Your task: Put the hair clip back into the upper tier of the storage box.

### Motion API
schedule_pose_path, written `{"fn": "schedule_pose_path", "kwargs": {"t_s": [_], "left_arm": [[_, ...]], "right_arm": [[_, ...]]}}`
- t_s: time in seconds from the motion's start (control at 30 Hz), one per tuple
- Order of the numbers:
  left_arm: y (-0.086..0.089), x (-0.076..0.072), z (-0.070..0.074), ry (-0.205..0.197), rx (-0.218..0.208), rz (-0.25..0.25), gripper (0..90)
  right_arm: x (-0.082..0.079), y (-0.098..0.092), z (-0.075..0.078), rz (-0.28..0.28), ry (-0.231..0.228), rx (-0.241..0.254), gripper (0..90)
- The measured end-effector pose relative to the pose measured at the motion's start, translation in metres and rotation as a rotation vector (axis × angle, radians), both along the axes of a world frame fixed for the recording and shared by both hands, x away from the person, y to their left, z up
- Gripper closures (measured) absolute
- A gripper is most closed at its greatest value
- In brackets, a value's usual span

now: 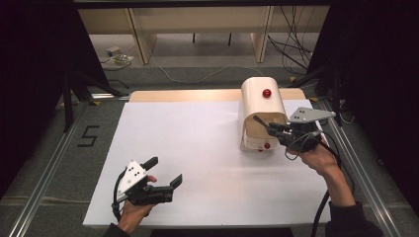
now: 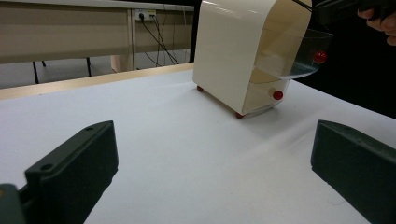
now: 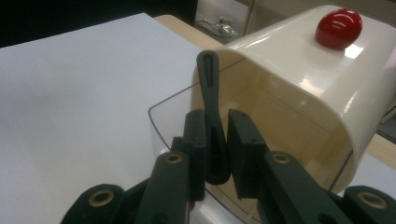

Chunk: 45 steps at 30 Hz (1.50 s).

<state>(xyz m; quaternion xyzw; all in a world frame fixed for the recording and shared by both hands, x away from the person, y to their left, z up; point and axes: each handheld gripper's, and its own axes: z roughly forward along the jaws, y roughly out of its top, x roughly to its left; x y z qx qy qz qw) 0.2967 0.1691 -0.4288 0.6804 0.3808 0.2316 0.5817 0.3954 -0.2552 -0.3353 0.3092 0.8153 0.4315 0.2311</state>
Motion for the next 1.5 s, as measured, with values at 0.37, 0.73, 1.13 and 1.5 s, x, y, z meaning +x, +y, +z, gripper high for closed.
{"fn": "schedule_pose_path", "kwargs": {"t_s": [0.37,0.73,1.13,1.5], "left_arm": [[0.0,0.0,0.0,-0.003,0.001,0.001,0.4],[0.0,0.0,0.0,-0.004,0.004,0.0,0.5],[0.0,0.0,0.0,-0.002,0.002,0.005,0.6],[0.001,0.0,0.0,-0.002,0.003,0.008,0.7]], "right_arm": [[0.004,-0.003,-0.004,-0.026,0.003,-0.014,78.7],[0.008,-0.009,-0.007,-0.053,0.035,-0.02,78.7],[0.011,-0.013,-0.008,-0.074,0.049,-0.01,78.5],[0.012,-0.017,-0.007,-0.068,0.078,0.026,65.0]]}}
